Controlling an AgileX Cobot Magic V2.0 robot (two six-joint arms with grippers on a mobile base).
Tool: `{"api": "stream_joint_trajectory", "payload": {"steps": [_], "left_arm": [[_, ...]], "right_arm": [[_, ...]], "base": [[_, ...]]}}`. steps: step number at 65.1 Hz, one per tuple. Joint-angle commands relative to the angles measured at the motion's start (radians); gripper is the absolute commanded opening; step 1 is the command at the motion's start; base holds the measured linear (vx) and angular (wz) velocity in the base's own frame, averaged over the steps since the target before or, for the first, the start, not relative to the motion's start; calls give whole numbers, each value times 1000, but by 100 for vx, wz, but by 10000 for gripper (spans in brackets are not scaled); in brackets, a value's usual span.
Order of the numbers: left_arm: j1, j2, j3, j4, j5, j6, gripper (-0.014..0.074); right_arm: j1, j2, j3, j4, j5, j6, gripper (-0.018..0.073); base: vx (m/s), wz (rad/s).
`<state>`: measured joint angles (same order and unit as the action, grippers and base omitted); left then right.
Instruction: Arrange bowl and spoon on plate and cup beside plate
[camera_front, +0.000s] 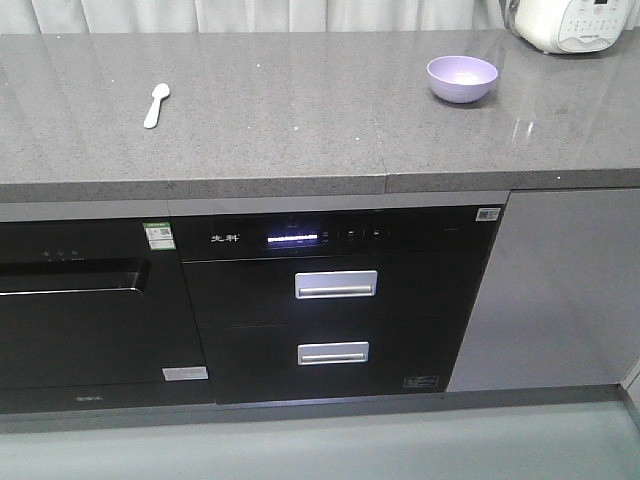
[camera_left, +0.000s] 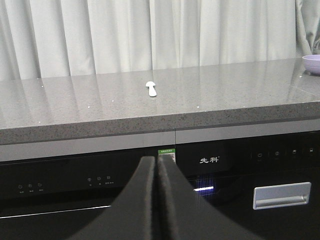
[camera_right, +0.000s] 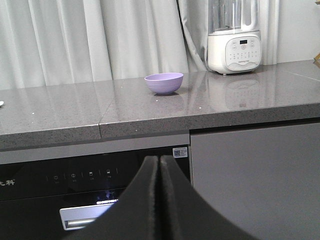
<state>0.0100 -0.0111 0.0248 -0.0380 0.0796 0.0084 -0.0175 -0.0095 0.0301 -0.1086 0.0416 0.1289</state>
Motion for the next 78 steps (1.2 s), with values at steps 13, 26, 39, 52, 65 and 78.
{"api": "stream_joint_trajectory", "payload": {"steps": [13, 26, 39, 52, 65, 78], "left_arm": [[2, -17, 31, -1, -68, -8, -6], [2, -17, 31, -1, -68, -8, -6], [2, -17, 31, -1, -68, -8, -6], [2, -17, 31, -1, -68, -8, -6], [2, -17, 31, -1, -68, -8, -6], [2, -17, 31, -1, -68, -8, -6]], "right_arm": [[-6, -14, 13, -10, -73, -6, -2], [-6, -14, 13, -10, -73, -6, -2], [-6, -14, 13, -10, -73, -6, -2], [-6, -14, 13, -10, -73, -6, -2], [-6, -14, 13, -10, -73, -6, -2], [-6, -14, 13, -10, -73, -6, -2]], "base": [[5, -1], [5, -1], [4, -1], [4, -1], [4, 0], [4, 1]]}}
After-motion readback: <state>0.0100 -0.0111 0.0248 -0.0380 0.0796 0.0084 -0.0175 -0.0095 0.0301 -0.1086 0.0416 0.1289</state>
